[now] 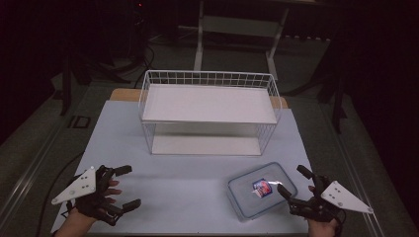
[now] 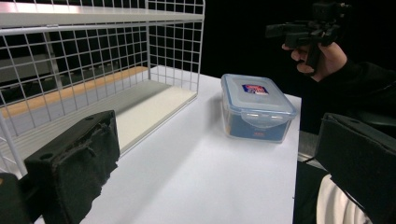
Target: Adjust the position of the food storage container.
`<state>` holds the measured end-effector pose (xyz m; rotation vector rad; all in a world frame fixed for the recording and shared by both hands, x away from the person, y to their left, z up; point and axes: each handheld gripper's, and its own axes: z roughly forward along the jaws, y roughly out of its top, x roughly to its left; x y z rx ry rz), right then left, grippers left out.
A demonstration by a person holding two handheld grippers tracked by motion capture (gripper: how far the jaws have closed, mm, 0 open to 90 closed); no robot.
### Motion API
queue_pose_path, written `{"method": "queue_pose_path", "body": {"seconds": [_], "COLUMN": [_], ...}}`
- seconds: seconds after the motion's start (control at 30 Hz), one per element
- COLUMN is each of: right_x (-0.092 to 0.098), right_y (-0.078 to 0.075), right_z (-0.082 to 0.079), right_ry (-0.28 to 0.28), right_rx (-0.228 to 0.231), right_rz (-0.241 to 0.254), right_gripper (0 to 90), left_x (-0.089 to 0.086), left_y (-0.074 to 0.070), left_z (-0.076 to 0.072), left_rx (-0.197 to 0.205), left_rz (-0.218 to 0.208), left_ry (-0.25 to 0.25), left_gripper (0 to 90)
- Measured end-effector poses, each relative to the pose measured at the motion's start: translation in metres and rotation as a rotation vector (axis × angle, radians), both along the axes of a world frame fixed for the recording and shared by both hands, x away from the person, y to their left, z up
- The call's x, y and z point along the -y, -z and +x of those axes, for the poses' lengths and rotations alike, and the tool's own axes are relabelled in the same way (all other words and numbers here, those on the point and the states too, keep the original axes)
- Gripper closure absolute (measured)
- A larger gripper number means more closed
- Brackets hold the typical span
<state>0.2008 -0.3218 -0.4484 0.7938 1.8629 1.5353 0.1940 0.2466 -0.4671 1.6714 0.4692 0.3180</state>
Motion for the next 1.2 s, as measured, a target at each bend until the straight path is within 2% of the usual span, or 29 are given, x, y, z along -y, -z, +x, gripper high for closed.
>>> {"method": "queue_pose_path", "body": {"seconds": [0.17,0.23,0.27,0.33,0.4,0.43,0.5,0.53,0.57,0.6,0.7,0.8,0.83,1.0,1.07,1.2], "right_x": [-0.001,-0.003,-0.005,-0.006,-0.005,-0.006,-0.005,-0.005,-0.005,-0.004,-0.001,0.002,0.003,0.001,-0.003,-0.008], "right_y": [-0.004,-0.004,-0.004,-0.004,-0.002,-0.001,0.000,0.000,0.001,0.006,0.014,0.022,0.024,0.036,0.041,0.048], "right_z": [-0.002,-0.004,-0.004,-0.005,-0.010,-0.012,-0.014,-0.014,-0.016,-0.019,-0.024,-0.029,-0.030,-0.035,-0.034,-0.033], "right_ry": [0.024,0.043,0.072,0.071,0.046,0.051,0.021,0.021,0.013,0.000,-0.035,-0.050,-0.050,-0.096,-0.134,-0.178], "right_rx": [-0.002,-0.011,-0.019,-0.025,-0.024,-0.032,-0.069,-0.069,-0.094,-0.138,-0.182,-0.214,-0.221,-0.254,-0.274,-0.305], "right_rz": [-0.006,-0.016,-0.021,-0.030,-0.021,-0.035,-0.045,-0.045,-0.060,-0.118,-0.142,-0.152,-0.163,-0.233,-0.261,-0.292], "right_gripper": [11.2,11.2,11.2,11.2,11.2,11.2,14.4,14.4,14.4,26.0,35.2,52.5,60.0,84.0,89.6,89.9], "left_x": [0.001,0.001,0.001,0.001,0.002,0.002,0.002,0.002,0.002,0.003,0.004,0.005,0.005,0.005,0.005,0.005], "left_y": [0.000,0.000,0.000,0.000,0.000,0.000,0.000,0.000,0.000,0.000,0.000,0.000,0.001,0.001,0.001,0.001], "left_z": [0.000,0.000,0.000,0.000,0.000,0.000,0.001,0.001,0.001,0.001,0.001,0.001,0.001,0.002,0.002,0.002], "left_rx": [-0.001,-0.001,0.000,-0.002,-0.001,-0.001,-0.001,-0.001,-0.001,0.000,0.001,0.003,0.002,0.004,0.003,0.004], "left_rz": [-0.002,0.002,0.003,0.002,0.004,0.005,0.009,0.009,0.009,0.005,0.009,0.017,0.017,0.018,0.018,0.018], "left_ry": [0.002,0.002,0.001,0.002,0.002,0.001,0.001,0.001,0.001,-0.001,0.003,0.004,0.005,0.005,0.005,0.007], "left_gripper": [0.0,0.0,0.0,0.0,0.0,0.0,0.0,0.0,0.0,0.0,0.0,0.0,0.0,0.0,0.0,0.0]}}
